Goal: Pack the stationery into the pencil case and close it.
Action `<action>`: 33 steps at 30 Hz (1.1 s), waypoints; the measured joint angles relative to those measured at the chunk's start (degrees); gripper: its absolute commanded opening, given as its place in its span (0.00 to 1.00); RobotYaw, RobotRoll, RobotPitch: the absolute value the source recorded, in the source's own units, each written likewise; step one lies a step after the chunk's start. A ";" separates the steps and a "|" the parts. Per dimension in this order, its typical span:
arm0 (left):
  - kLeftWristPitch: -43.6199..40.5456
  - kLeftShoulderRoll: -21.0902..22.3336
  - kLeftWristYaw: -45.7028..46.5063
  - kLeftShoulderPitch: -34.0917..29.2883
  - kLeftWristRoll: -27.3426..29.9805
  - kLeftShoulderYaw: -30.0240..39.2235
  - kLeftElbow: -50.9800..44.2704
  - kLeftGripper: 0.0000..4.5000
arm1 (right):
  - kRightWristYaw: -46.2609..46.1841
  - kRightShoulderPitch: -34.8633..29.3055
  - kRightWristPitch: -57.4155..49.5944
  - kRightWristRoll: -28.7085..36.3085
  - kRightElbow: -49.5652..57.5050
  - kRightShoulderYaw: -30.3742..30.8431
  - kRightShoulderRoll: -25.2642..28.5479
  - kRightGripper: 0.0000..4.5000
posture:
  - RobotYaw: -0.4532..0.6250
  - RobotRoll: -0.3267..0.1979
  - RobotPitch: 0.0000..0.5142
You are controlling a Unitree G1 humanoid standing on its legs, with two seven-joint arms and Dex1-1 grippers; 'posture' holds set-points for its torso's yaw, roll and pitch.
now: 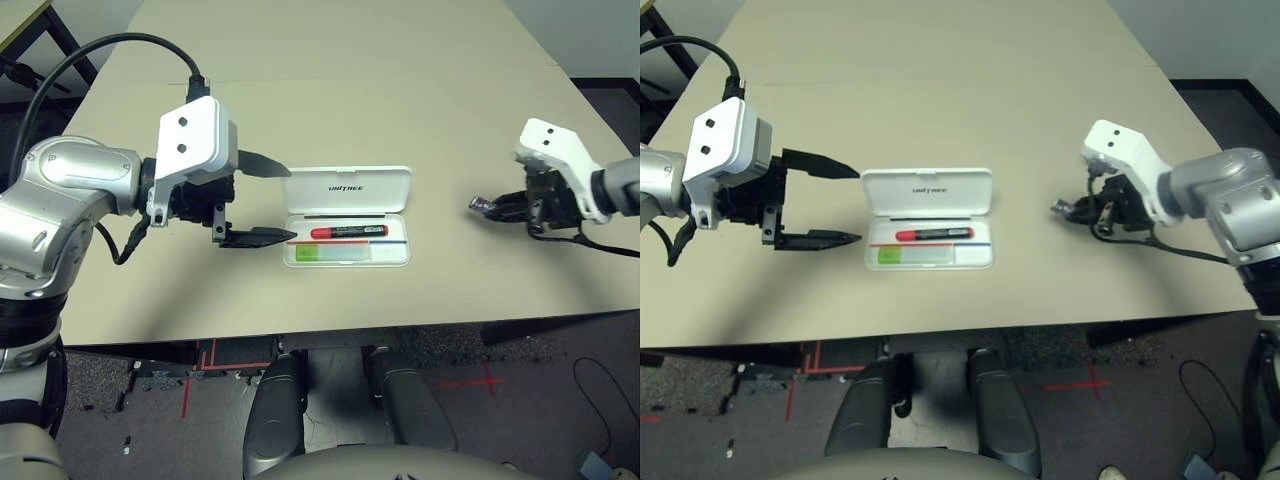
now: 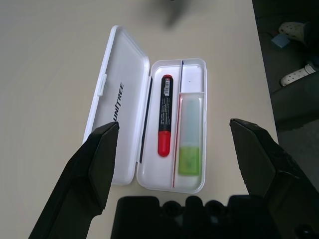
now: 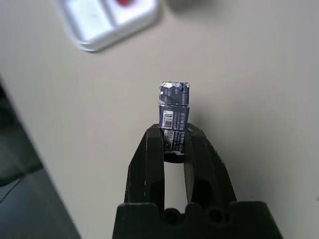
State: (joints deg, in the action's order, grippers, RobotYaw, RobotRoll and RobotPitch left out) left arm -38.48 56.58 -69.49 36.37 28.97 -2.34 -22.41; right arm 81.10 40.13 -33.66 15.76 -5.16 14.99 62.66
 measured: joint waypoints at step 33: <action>-0.25 0.84 0.09 -1.12 -0.02 -0.24 -1.56 1.00 | 7.38 6.62 13.21 -11.47 -4.39 9.63 -21.40 0.06 | 0.42 0.62 0.38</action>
State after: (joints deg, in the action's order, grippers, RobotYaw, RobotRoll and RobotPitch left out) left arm -38.72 57.42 -69.41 35.25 28.94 -2.58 -23.97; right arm 88.49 46.76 -20.46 4.29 -9.55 24.62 41.27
